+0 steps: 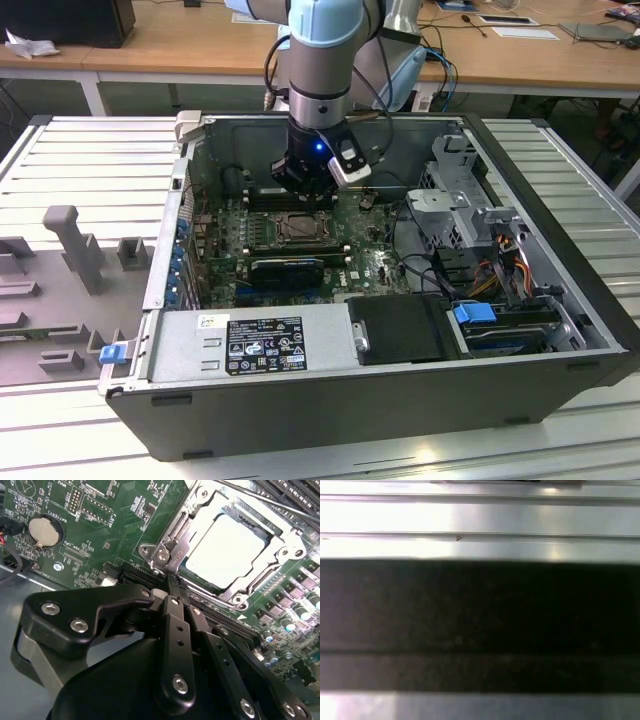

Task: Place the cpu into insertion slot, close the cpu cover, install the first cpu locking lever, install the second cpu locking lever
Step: 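Install the first cpu locking lever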

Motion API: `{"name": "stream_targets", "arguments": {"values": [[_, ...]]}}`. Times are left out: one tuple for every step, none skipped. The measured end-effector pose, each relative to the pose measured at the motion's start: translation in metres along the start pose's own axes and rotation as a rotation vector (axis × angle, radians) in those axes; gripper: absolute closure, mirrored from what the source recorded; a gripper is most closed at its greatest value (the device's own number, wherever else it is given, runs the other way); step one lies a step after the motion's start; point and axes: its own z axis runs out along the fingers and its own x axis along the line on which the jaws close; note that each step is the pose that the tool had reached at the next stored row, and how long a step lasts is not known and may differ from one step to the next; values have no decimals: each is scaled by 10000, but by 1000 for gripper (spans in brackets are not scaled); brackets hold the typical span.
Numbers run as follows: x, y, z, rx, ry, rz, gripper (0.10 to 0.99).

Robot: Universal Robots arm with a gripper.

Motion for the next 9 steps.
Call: {"name": "stream_targets", "arguments": {"values": [[-2,0,0,-46,-1,1,980],[-3,0,0,-91,-2,0,980],[-4,1,0,-128,-2,1,980],[-7,5,-10,-160,-12,2,980],[-7,6,-28,-158,-11,3,980],[-7,7,-65,-145,-4,2,980],[-7,13,-129,-144,-3,2,980],[-7,15,-164,-142,-4,2,980],[-8,19,-197,-143,-3,2,980]]}}
